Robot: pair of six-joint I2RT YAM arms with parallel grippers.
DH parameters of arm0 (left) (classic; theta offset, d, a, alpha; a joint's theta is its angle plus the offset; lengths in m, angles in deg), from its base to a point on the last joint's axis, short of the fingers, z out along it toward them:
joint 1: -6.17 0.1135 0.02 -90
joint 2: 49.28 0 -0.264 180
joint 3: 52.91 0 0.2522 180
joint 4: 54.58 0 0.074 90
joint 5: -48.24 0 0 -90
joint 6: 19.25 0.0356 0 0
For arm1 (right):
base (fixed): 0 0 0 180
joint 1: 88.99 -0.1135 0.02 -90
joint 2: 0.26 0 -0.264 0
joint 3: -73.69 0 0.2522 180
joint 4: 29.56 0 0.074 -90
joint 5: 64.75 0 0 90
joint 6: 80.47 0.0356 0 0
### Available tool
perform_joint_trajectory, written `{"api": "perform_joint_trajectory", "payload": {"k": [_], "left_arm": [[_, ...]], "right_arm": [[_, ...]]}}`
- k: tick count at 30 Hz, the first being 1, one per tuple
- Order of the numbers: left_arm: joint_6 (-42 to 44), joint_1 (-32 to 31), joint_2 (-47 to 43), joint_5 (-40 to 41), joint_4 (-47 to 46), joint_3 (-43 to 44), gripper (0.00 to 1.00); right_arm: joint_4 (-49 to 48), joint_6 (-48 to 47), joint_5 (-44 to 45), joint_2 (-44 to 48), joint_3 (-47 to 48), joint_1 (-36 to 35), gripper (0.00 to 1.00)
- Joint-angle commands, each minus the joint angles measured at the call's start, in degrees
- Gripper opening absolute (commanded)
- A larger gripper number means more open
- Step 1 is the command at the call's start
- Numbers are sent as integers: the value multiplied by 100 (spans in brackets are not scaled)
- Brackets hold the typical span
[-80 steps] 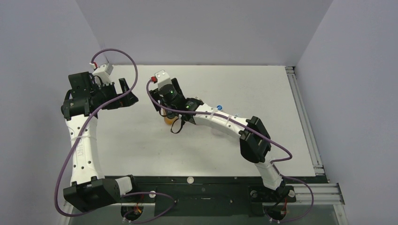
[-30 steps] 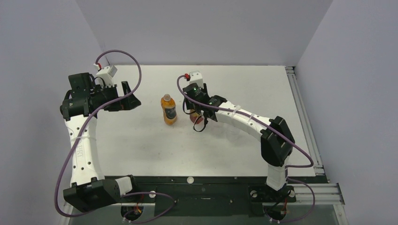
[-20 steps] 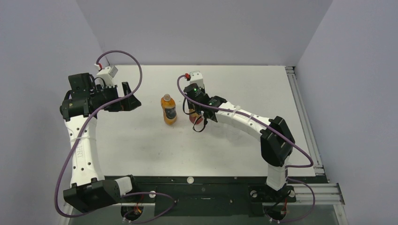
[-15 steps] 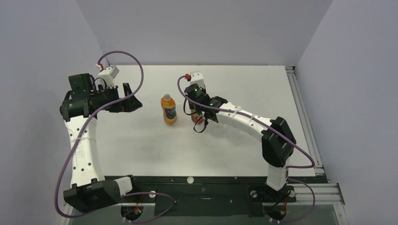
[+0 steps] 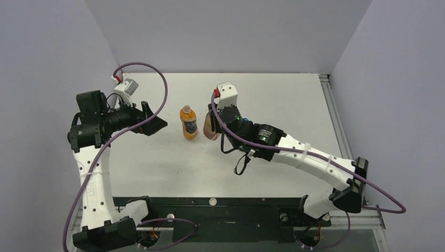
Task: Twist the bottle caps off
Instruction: Pick up the plastic bottle at the center of the board, then unscrew the bottle cap from the plastic bottle.
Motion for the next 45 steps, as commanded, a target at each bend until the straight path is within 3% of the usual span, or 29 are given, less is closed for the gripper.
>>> {"api": "perform_joint_trajectory", "payload": {"k": [1,5,8,12,16,17,18,23,33,45], "left_arm": [[382,-21,-730,-1244,-630,-445,97],[1308,-30,-1465,-2207,-466,-1103,96],[1503,-73,-1923,-2807,-567,-1423,96],[175,-177,-2503,-3318,-2069,-1936,97],[-2629,-189,-3149,-3569,-4990,-2832,97],[-2945,-189,-3203,-3570,-5957,-3093,96],[-3278,-194,-3208,-3562,-6186,-3161,96],[-2989,-424,-2809,-3613,-5547,-2990,97],[-3120,-1394,-2843,-3386,-5351,-3255,97],[-2839,-1574,-3034,-3263,-5136,-3484,96]], "right_arm": [[260,299,279,862,30,-326,12],[423,549,177,1407,-31,-862,14],[308,532,-247,1729,-168,-1080,14],[152,393,-804,1837,-114,-1288,14],[-93,296,-1271,1810,-24,-1446,14],[-132,285,-1378,1784,13,-1467,14],[-197,292,-1439,1757,39,-1473,14],[-387,313,-1812,1579,269,-1488,15],[-818,220,-2245,1483,364,-1464,15],[-982,214,-2329,1463,388,-1366,12]]}}
